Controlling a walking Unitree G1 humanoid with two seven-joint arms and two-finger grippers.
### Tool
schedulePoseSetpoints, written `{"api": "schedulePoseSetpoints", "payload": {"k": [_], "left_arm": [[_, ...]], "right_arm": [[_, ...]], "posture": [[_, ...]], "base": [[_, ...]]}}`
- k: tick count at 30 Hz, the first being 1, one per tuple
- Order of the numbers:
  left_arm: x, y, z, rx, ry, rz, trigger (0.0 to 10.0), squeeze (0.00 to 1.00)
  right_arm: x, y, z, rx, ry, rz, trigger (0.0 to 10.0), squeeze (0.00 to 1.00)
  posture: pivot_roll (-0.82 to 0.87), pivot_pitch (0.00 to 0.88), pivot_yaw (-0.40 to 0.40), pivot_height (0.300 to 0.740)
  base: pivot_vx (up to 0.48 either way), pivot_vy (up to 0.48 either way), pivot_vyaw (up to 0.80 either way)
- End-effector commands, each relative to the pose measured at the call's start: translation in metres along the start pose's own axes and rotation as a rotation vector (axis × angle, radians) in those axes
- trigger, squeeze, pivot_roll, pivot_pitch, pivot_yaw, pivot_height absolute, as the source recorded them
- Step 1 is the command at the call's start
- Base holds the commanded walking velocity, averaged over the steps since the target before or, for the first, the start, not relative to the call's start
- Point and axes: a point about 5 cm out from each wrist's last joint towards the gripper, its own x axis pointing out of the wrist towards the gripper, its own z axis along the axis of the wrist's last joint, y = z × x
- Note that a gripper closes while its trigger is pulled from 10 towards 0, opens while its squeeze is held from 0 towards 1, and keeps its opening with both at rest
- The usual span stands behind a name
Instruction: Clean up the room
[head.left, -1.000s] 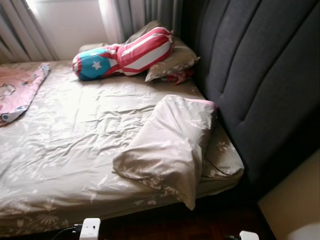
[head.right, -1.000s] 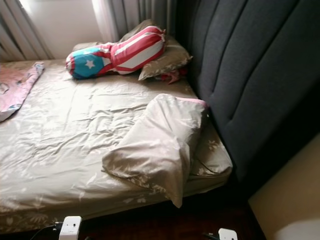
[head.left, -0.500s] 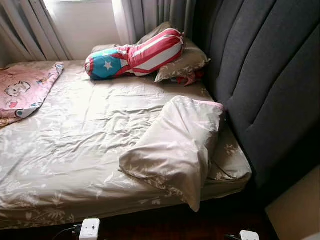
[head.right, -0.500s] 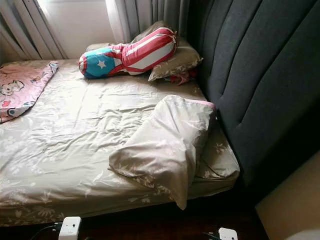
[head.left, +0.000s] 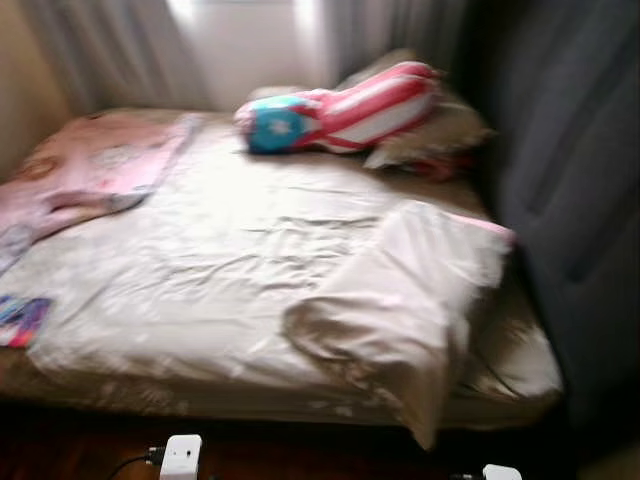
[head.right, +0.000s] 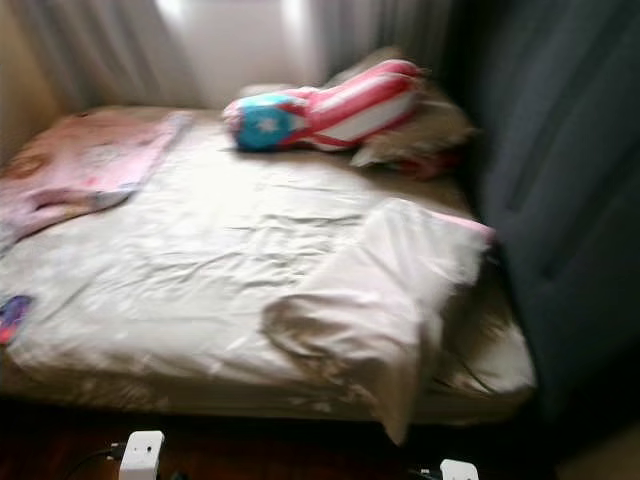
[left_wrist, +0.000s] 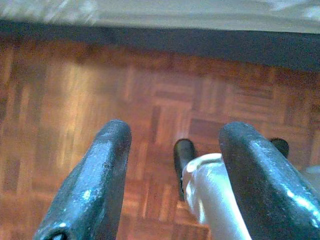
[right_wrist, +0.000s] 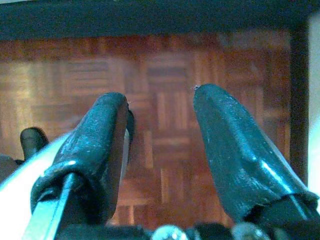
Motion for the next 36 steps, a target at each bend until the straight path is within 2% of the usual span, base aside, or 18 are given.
{"api": "schedulePoseSetpoints", "payload": {"k": [1,19,26,31,36], "left_arm": [[-0.001,0.002,-0.006,-0.012,0.029,0.004,10.0,0.00],[-0.001,0.003,-0.006,-0.008,0.027,0.002,10.0,0.00],[-0.001,0.003,-0.004,-0.014,0.005,-0.006,10.0,0.00],[-0.001,0.003,-0.002,-0.008,-0.013,-0.007,10.0,0.00],[-0.001,0.001,0.005,-0.033,-0.088,-0.008,10.0,0.00]], "right_arm": [[0.001,0.003,0.004,0.002,-0.015,0.009,10.0,0.00],[0.001,0.004,0.003,0.019,-0.017,0.009,10.0,0.00],[0.001,0.005,0.004,0.033,-0.032,0.008,10.0,0.00],[0.001,0.006,0.007,0.063,-0.076,0.010,10.0,0.00],[0.000,0.007,0.017,0.106,-0.182,0.039,10.0,0.00]], "posture": [[-0.08,0.000,-0.018,0.723],[-0.09,0.000,-0.010,0.723],[-0.08,0.000,-0.008,0.723],[-0.08,0.000,-0.006,0.723],[-0.08,0.000,-0.013,0.723]], "base": [[0.259,0.000,0.00],[0.261,0.000,0.00],[0.000,0.000,0.00],[0.000,0.000,0.00],[0.000,0.000,0.00]]}}
